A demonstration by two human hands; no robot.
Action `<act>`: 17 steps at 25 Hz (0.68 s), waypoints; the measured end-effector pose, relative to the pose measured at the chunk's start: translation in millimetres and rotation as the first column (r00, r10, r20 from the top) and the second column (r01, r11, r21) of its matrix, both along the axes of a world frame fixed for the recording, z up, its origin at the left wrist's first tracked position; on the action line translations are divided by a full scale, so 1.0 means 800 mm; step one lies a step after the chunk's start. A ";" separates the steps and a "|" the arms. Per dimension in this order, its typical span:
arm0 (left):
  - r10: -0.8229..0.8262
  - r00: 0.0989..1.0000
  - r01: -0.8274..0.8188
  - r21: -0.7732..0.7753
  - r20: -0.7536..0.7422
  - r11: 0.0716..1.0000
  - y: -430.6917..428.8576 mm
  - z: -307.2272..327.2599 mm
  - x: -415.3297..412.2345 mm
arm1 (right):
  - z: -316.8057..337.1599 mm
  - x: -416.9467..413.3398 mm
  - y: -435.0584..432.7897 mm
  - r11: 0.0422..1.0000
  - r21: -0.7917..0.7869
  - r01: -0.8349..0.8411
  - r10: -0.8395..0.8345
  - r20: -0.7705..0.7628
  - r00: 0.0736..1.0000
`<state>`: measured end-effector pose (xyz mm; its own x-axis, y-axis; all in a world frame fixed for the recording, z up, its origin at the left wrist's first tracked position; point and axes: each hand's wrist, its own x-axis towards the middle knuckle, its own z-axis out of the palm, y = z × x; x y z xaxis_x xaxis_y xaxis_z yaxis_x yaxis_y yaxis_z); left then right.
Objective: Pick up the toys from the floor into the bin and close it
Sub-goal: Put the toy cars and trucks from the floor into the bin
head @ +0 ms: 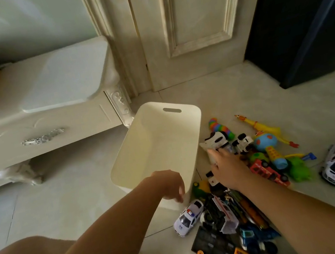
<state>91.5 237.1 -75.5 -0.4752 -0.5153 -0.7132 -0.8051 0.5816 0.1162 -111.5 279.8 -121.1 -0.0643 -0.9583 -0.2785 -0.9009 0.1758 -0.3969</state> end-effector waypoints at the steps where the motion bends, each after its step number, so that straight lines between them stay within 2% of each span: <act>1: 0.010 1.000 -0.010 0.033 0.009 0.999 0.005 -0.001 0.002 | 0.000 0.000 0.003 1.000 0.002 0.004 -0.004 0.000 1.000; 3: 0.037 0.999 -0.037 0.089 0.010 0.995 0.011 0.001 0.006 | 0.001 0.000 0.009 1.000 0.009 0.009 -0.009 -0.005 1.000; 6: 0.263 0.962 -0.236 0.263 -0.075 0.936 0.004 0.013 0.002 | 0.004 -0.004 0.015 1.000 -0.003 0.027 -0.027 0.000 1.000; 7: 0.311 0.940 -0.271 0.245 -0.141 0.931 -0.003 0.017 -0.004 | 0.005 -0.010 0.016 0.999 -0.012 0.046 -0.046 0.007 0.999; 8: 0.323 0.920 -0.293 0.157 -0.223 0.943 -0.011 0.022 -0.014 | 0.006 -0.017 0.018 0.997 -0.026 0.073 -0.072 0.017 0.997; 10: 0.301 0.883 -0.340 -0.048 -0.360 0.939 -0.026 0.027 -0.045 | 0.006 -0.039 0.021 0.987 -0.048 0.154 -0.152 0.055 0.987; 11: 0.281 0.876 -0.341 -0.092 -0.393 0.935 -0.028 0.030 -0.066 | 0.006 -0.053 0.024 0.979 -0.050 0.197 -0.193 0.079 0.978; 14: 0.168 0.894 -0.225 -0.091 -0.416 0.970 -0.027 0.027 -0.143 | 0.001 -0.105 0.035 0.938 -0.073 0.338 -0.331 0.102 0.938; 17: 0.054 0.883 -0.095 -0.063 -0.466 0.994 -0.023 0.007 -0.225 | -0.008 -0.169 0.053 0.854 -0.189 0.485 -0.477 0.090 0.874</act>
<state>-88.6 218.4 -69.9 -0.6988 -0.6089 -0.3754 -0.7125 0.5456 0.4412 -246.4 322.1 -127.5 -0.5252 -0.8454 -0.0971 -0.7075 0.4972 -0.5023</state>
